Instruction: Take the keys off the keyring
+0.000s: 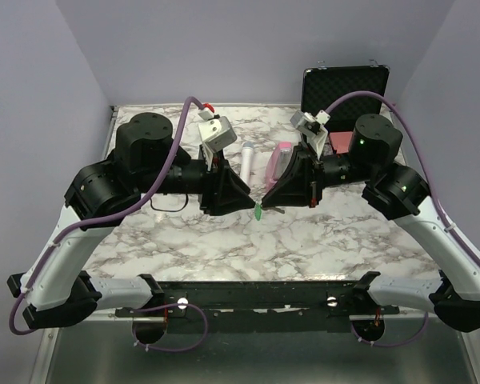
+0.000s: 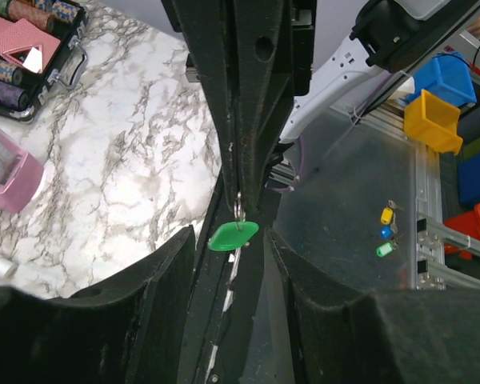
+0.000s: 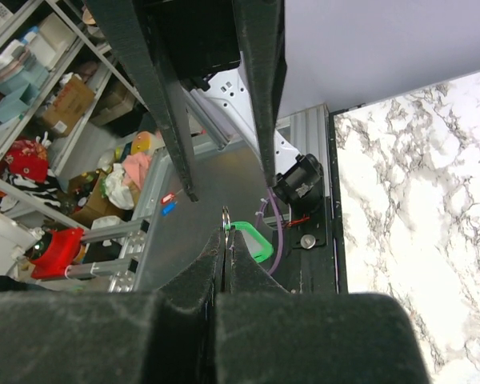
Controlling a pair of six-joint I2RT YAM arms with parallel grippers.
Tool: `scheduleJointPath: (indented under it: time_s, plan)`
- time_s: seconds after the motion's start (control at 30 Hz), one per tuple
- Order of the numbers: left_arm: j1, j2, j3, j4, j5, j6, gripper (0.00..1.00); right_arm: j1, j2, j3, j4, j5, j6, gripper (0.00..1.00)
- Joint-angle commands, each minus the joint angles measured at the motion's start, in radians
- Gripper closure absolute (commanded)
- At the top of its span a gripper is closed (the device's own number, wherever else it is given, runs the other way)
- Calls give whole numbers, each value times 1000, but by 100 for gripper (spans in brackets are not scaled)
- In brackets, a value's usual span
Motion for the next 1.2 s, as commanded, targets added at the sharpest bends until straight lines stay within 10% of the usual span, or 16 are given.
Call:
scheduleJointPath:
  time_s: [0.0, 0.6, 0.9, 1.17]
  plan:
    - [5, 0, 29, -12, 59, -10, 54, 6, 9, 27, -8, -20, -18, 99]
    - [5, 36, 15, 27, 47, -30, 67, 6, 19, 42, 5, -18, -12, 99]
    - [3, 55, 11, 41, 67, -53, 99, 9, 22, 54, 23, -29, -4, 99]
    - [-1, 14, -53, 154, 64, -130, 100, 9, 0, 13, 182, -15, 83, 99]
